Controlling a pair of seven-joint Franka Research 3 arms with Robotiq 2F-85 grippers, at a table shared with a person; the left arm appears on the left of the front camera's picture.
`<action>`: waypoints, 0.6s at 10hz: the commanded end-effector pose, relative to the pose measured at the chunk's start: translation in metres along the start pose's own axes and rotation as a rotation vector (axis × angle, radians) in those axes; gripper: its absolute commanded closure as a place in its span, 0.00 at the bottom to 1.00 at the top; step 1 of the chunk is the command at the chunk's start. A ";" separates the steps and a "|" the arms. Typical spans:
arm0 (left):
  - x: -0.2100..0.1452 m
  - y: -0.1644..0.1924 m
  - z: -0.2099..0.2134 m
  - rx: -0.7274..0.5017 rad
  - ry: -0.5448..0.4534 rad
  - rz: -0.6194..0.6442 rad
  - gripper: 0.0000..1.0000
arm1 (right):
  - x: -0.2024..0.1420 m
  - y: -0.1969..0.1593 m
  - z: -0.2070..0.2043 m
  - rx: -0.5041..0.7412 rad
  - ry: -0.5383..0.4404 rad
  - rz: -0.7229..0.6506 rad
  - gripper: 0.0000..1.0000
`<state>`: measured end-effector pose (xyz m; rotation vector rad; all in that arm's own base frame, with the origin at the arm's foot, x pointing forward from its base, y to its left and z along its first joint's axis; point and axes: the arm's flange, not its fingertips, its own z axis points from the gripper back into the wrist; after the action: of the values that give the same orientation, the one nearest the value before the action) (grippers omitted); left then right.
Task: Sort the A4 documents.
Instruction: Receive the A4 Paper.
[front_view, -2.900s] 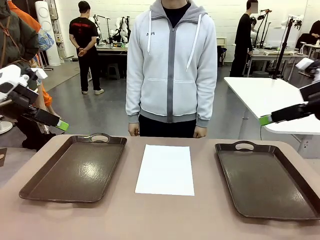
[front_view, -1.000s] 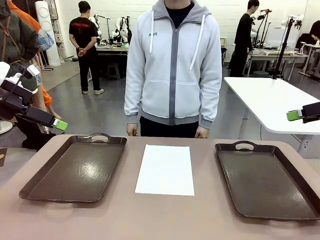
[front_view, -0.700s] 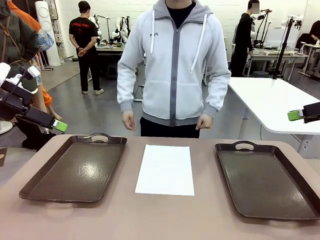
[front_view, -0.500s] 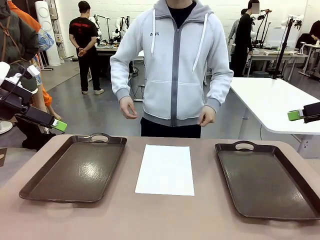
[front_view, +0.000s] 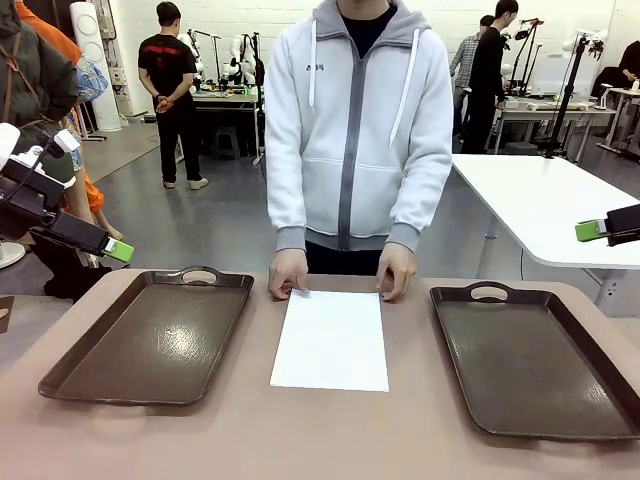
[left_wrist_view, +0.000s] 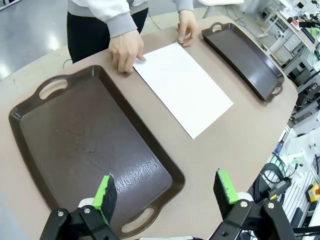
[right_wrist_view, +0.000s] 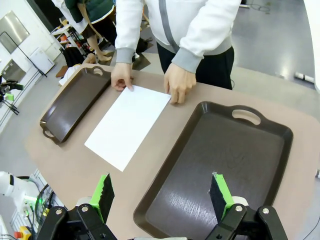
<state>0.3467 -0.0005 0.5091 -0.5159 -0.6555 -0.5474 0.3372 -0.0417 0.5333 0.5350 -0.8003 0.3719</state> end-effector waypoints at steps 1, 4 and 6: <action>0.000 0.002 -0.002 -0.010 -0.013 -0.012 0.00 | 0.000 0.000 -0.001 0.007 -0.002 0.001 0.00; 0.000 0.002 -0.002 -0.010 -0.013 -0.012 0.00 | 0.000 0.000 -0.001 0.007 -0.002 0.001 0.00; 0.000 0.002 -0.002 -0.010 -0.013 -0.012 0.00 | 0.000 0.000 -0.001 0.007 -0.002 0.001 0.00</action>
<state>0.3466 -0.0006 0.5093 -0.5187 -0.6565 -0.5443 0.3372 -0.0416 0.5334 0.5348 -0.8003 0.3722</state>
